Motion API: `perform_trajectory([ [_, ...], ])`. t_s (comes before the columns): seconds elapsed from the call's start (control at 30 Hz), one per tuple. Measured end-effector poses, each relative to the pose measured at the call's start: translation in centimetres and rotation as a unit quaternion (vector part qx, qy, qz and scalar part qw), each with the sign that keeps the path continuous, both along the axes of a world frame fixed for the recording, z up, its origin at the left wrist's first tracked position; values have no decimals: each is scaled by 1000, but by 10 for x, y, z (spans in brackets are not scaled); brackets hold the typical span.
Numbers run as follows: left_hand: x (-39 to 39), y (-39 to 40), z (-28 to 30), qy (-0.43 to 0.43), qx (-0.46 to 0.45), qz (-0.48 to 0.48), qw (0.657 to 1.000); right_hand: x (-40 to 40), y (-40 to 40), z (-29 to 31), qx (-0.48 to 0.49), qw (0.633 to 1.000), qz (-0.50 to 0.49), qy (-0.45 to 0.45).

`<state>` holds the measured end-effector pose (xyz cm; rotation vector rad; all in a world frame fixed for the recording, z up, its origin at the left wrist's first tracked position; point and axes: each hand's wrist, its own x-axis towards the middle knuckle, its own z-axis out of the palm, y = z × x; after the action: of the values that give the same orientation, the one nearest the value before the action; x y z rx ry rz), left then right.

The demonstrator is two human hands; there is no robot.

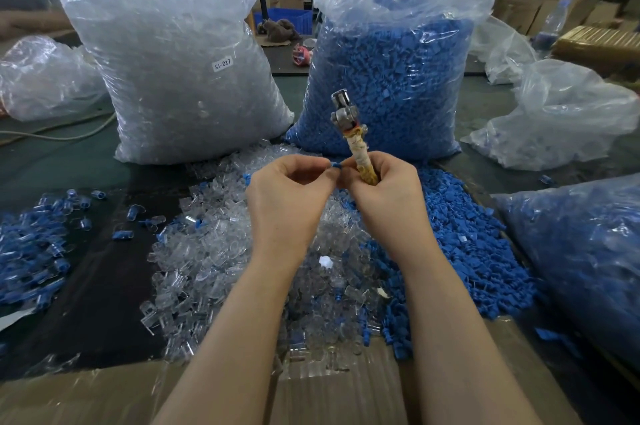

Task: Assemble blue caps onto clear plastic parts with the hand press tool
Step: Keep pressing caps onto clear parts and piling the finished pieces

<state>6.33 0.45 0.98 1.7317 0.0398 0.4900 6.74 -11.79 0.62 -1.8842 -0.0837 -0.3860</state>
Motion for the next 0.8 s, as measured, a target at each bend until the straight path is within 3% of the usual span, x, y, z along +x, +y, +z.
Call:
perform_trajectory([
  [0.2, 2, 1, -1, 18, -29, -5, 999, -1, -7, 2, 22, 998, 54, 37],
  [0.53, 4, 5, 3, 20, -181, -59, 981, -2, -27, -2, -120, 977, 124, 124],
  [0.8, 5, 8, 1, 10, -182, -66, 981, -2, -29, -4, -154, 969, 145, 127],
])
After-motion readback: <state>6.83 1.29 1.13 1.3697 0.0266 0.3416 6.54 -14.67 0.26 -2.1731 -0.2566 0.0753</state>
